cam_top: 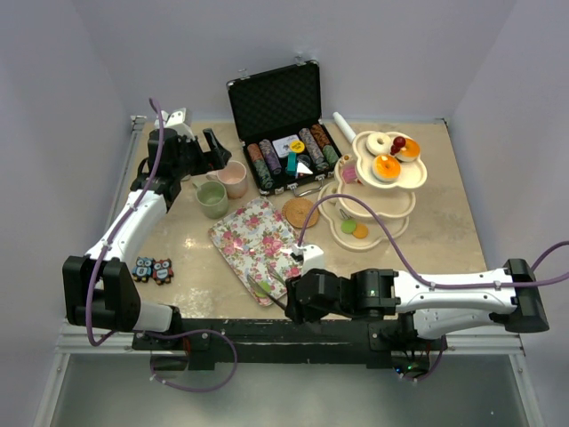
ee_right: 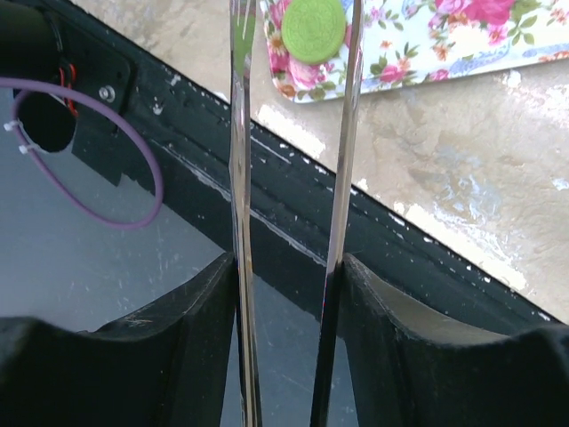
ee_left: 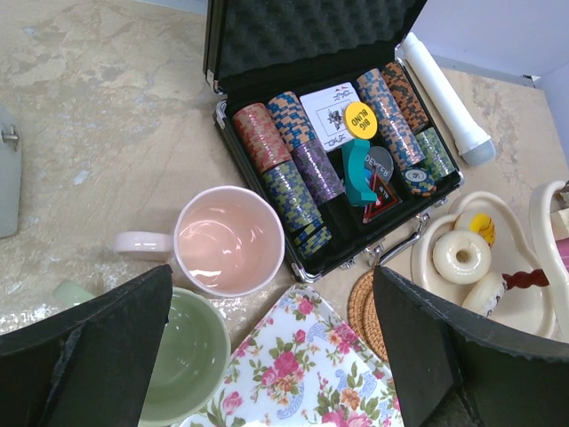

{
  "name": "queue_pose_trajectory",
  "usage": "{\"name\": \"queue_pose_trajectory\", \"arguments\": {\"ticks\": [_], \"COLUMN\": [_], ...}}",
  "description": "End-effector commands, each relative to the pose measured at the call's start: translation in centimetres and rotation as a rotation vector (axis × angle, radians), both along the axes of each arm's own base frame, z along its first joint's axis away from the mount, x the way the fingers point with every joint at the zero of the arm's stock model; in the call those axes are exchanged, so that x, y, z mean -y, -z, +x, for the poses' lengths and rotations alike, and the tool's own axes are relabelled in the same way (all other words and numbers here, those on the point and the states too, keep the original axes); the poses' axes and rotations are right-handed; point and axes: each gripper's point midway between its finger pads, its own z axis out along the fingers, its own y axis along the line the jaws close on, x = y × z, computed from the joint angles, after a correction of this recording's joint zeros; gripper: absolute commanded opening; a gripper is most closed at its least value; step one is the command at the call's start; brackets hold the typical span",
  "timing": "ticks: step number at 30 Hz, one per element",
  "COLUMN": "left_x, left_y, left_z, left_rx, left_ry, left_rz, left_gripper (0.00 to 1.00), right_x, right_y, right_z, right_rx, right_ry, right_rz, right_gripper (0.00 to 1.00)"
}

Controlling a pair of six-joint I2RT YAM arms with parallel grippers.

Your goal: Serve the afternoon tea

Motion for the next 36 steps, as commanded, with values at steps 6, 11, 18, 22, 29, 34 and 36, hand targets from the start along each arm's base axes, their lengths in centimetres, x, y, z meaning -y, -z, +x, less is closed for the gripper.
{"name": "queue_pose_trajectory", "arguments": {"ticks": [6,11,18,22,29,34,36], "left_x": [0.3,0.4,0.6,0.7,0.7,0.7,0.7], "left_y": [-1.1,-1.1,-1.1,-1.2,-1.4,-1.3,-1.3], "left_z": [0.7,0.6,0.6,0.5,0.5,0.5,0.5], "left_rx": [0.039,0.039,0.039,0.039,0.043,0.04,0.041], "left_ry": [0.009,0.015,0.022,0.027,0.029,0.029,0.027], "left_rz": [-0.014,-0.016,-0.024,-0.029,-0.032,-0.031,-0.031], "left_gripper": [0.99,0.99,0.99,0.99,0.99,0.99,0.99], "right_x": [1.4,0.7,0.0,-0.1,-0.8,-0.3,-0.1], "right_y": [-0.2,-0.3,-0.3,-0.4,-0.2,1.0,0.8], "right_z": [-1.0,-1.1,-1.2,-1.4,-1.5,-1.5,-1.3], "right_rx": [-0.022,-0.018,-0.01,-0.015,-0.011,-0.02,-0.02], "right_ry": [-0.045,-0.071,-0.099,-0.109,-0.131,-0.123,-0.11], "right_rz": [-0.052,-0.028,-0.035,-0.024,-0.023,-0.085,-0.096], "right_gripper": [0.48,0.47,0.47,0.47,0.48,0.48,0.48]}}
